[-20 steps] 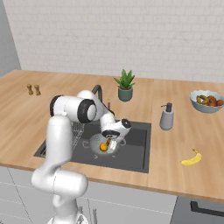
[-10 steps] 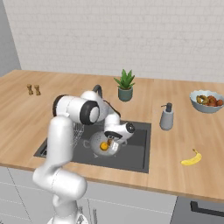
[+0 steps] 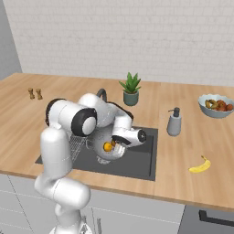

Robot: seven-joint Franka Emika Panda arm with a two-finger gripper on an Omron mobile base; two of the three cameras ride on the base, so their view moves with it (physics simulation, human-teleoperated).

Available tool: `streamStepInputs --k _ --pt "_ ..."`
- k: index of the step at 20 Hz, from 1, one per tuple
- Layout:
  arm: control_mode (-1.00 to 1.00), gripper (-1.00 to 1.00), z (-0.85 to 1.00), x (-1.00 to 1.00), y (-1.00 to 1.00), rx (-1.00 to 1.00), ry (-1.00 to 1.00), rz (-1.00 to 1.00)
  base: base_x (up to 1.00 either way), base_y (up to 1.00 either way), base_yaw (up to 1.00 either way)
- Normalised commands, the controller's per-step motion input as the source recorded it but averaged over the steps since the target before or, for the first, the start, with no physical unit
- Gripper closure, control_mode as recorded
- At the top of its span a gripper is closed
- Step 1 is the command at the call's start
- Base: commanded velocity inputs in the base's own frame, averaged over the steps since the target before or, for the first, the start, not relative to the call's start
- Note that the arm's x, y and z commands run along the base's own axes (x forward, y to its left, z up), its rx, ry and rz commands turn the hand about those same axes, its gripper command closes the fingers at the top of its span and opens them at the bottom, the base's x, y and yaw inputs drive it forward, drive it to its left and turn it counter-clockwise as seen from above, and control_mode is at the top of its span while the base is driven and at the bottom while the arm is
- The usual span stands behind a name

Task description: Put the colander in the sink, put the banana, tangerine, peach in the colander, and turn on the sink faucet and pour water over the colander.

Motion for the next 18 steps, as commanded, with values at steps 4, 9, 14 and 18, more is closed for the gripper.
streamStepInputs --k 4,9,14,18 --pt "-1.00 -1.00 0.28 -0.16 0.07 -0.05 0.03 0.00 0.00 0.00 0.00" --pt "-1.00 -1.00 -0.54 -0.17 0.46 -0.29 0.02 0.00 0.00 0.00 0.00" --pt "-1.00 -1.00 -1.00 -0.31 0.37 -0.38 0.00 0.00 0.00 0.00 0.00" --pt "-1.00 -1.00 -1.00 -0.15 0.04 -0.24 0.00 0.00 0.00 0.00 0.00"
